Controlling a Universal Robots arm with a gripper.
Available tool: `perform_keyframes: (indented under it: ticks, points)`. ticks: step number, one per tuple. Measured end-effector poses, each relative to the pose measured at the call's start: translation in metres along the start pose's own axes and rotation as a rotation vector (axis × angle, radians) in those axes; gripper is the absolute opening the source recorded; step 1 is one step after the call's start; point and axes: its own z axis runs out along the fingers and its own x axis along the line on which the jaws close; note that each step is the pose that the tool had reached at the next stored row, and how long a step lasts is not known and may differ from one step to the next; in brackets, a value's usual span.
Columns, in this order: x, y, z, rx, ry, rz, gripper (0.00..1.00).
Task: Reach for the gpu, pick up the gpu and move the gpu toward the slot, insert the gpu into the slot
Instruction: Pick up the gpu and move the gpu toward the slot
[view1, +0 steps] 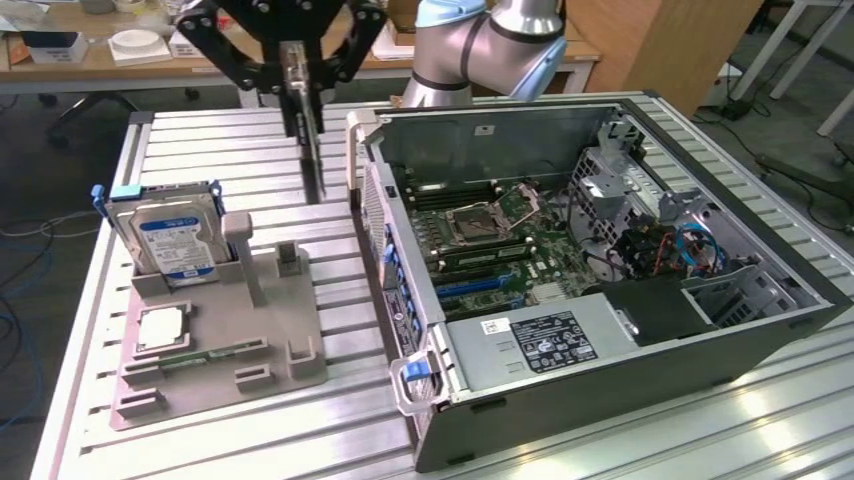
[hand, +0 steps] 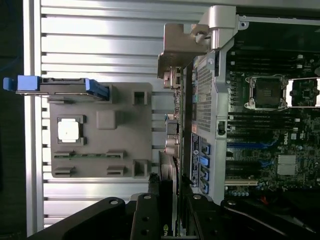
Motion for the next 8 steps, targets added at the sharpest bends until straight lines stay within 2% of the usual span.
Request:
perform_keyframes:
  ticks: [8]
  points:
    - [-0.034, 0.0000, 0.0015, -0.0001, -0.0001, 0.000, 0.26]
